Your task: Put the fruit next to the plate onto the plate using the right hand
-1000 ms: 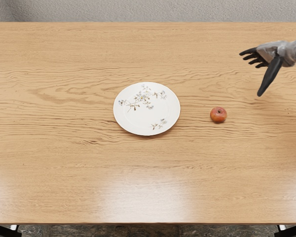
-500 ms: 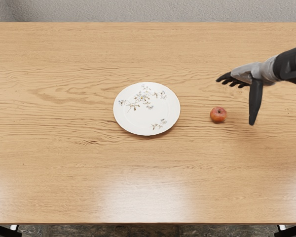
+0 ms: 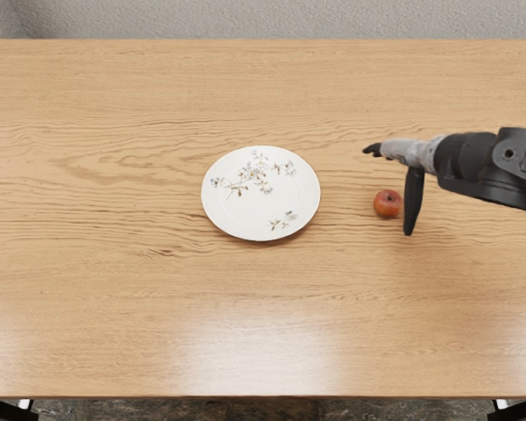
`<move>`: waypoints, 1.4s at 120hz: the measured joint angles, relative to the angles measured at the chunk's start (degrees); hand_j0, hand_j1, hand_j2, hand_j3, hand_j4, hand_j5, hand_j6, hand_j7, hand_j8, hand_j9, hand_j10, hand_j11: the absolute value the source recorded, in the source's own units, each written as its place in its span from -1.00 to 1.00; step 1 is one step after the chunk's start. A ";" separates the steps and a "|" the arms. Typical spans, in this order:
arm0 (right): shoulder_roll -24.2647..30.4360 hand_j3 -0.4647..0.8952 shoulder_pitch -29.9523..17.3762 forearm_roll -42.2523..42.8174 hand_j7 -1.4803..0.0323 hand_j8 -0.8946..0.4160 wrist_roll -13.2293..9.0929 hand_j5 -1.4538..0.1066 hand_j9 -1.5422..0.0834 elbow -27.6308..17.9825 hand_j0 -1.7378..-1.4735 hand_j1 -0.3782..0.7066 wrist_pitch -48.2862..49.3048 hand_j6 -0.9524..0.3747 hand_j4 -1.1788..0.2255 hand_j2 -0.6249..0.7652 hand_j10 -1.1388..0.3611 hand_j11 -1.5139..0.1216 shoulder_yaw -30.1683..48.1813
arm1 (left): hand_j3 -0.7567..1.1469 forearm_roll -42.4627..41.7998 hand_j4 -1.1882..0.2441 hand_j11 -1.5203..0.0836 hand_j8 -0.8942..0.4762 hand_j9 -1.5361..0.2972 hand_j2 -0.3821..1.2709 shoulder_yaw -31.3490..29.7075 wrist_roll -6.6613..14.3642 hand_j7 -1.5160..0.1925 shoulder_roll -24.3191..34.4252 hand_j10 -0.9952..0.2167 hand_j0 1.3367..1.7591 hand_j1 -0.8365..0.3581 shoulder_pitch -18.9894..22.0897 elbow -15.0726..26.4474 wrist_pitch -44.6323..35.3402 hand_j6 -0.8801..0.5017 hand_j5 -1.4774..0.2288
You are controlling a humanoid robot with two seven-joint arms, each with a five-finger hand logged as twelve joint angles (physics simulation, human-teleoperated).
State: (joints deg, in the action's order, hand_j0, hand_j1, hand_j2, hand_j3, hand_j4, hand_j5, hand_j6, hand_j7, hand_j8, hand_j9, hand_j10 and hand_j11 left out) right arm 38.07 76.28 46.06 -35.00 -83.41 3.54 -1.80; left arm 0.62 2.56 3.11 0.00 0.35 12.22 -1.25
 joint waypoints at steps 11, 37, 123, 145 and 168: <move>-1.15 -0.32 -0.68 1.95 0.91 0.32 0.00 0.82 0.85 0.02 -0.40 -0.89 -0.51 0.39 0.64 -0.11 0.48 0.81 -0.13 | -0.21 0.00 0.66 0.90 0.30 0.68 -0.54 0.00 -0.01 0.77 0.00 0.64 0.52 0.98 0.00 0.00 0.01 0.27 0.73; -1.84 -0.32 -1.37 5.81 0.91 0.32 0.00 0.81 0.85 0.03 -0.40 -0.89 -3.27 0.38 0.63 -0.11 0.48 0.81 -2.37 | -0.21 0.00 0.66 0.90 0.30 0.68 -0.54 0.00 -0.01 0.77 0.00 0.64 0.52 0.98 0.00 0.00 0.00 0.27 0.73; -4.35 -0.32 -5.15 11.29 0.73 0.16 0.00 0.64 0.68 2.34 -0.40 -0.66 -13.21 0.23 0.48 -0.14 0.34 0.64 -6.15 | -0.21 0.00 0.66 0.90 0.30 0.68 -0.54 0.00 -0.01 0.77 0.00 0.64 0.52 0.98 0.00 0.00 0.01 0.27 0.73; -6.15 -0.32 -4.98 11.31 0.59 0.03 0.00 0.50 0.55 4.30 -0.40 -0.47 -13.32 0.10 0.37 -0.16 0.23 0.51 -6.29 | -0.21 0.00 0.66 0.90 0.30 0.68 -0.54 0.00 -0.01 0.77 0.00 0.64 0.52 0.98 0.00 0.00 0.02 0.27 0.73; -7.63 -0.32 -5.25 11.35 0.45 -0.09 0.00 0.37 0.43 5.74 -0.40 -0.30 -13.45 -0.01 0.26 -0.18 0.12 0.38 -6.42 | -0.21 0.00 0.66 0.90 0.30 0.68 -0.54 0.00 -0.02 0.77 0.00 0.64 0.52 0.98 0.00 0.00 0.01 0.27 0.73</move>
State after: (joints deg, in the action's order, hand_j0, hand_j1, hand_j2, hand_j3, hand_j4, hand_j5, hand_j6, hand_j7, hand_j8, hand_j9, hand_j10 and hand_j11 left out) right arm 30.44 71.03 57.41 -35.00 -77.67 -9.91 -8.22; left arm 0.62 2.56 3.09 0.00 0.35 12.22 -1.25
